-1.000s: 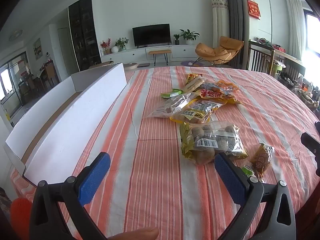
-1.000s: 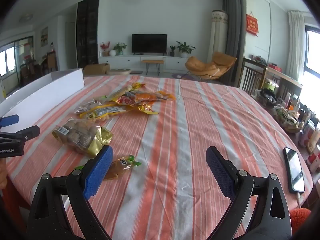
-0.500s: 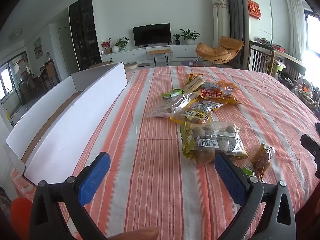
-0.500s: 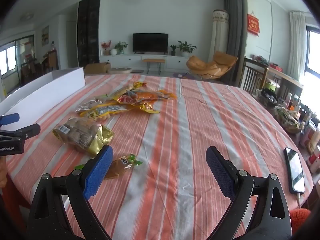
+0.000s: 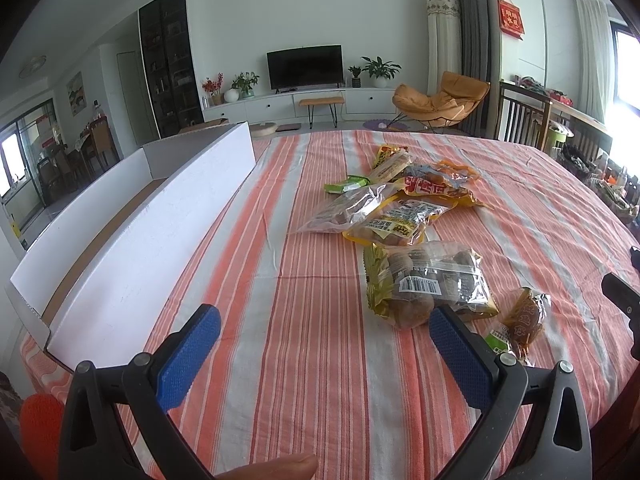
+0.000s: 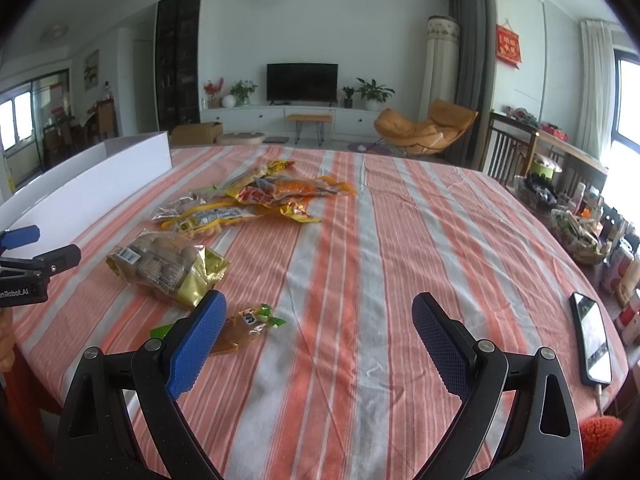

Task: Organize snacks

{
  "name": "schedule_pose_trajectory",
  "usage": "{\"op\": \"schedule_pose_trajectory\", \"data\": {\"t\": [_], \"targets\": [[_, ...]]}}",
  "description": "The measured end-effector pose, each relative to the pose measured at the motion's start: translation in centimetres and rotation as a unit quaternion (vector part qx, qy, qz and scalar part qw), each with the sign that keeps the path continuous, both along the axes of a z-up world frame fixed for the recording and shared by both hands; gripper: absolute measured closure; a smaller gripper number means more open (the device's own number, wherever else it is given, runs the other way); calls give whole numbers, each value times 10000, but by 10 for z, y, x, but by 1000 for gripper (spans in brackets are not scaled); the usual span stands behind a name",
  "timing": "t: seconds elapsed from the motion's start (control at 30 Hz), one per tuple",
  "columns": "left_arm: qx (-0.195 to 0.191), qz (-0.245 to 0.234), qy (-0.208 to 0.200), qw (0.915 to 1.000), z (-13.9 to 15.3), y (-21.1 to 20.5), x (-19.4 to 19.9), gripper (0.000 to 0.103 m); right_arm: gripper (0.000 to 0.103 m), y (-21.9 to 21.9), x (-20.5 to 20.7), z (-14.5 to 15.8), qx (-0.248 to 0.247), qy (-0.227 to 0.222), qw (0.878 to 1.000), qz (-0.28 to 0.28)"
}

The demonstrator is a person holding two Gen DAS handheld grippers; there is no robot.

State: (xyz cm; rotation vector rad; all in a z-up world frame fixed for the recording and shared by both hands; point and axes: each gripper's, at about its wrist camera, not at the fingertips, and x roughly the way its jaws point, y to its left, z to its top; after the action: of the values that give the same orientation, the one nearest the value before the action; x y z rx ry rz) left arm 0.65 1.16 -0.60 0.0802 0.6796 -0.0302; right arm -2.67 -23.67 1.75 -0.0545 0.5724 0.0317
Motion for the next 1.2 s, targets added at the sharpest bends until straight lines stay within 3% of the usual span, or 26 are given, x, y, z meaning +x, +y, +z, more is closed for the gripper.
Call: {"op": "schedule_pose_trajectory", "data": {"t": [0.73, 0.8, 0.87, 0.93, 1.0, 1.13, 1.2], "targets": [[-7, 65, 46, 10000, -2, 3, 1, 0, 7, -5, 4, -2, 20, 179, 9997, 147], [-64, 98, 44, 9999, 0, 8, 2, 0, 7, -23, 3, 2, 214, 177, 9996, -56], [-120, 114, 67, 9998, 0, 12, 3, 0, 7, -47, 6, 0, 740, 367, 9965, -120], [-167, 133, 131, 9997, -2, 17, 4, 0, 7, -57, 12, -6, 1141, 681, 9911, 73], [-208, 140, 203, 9995, -4, 20, 6, 0, 7, -50, 18, -17, 1219, 1092, 9856, 418], [-222, 142, 294, 9992, -9, 23, 8, 0, 7, 5, 21, -44, 917, 1862, 9672, 1465], [-236, 131, 355, 9990, -12, 23, 9, 0, 7, 44, 19, -57, 383, 2087, 9576, 1949]]}}
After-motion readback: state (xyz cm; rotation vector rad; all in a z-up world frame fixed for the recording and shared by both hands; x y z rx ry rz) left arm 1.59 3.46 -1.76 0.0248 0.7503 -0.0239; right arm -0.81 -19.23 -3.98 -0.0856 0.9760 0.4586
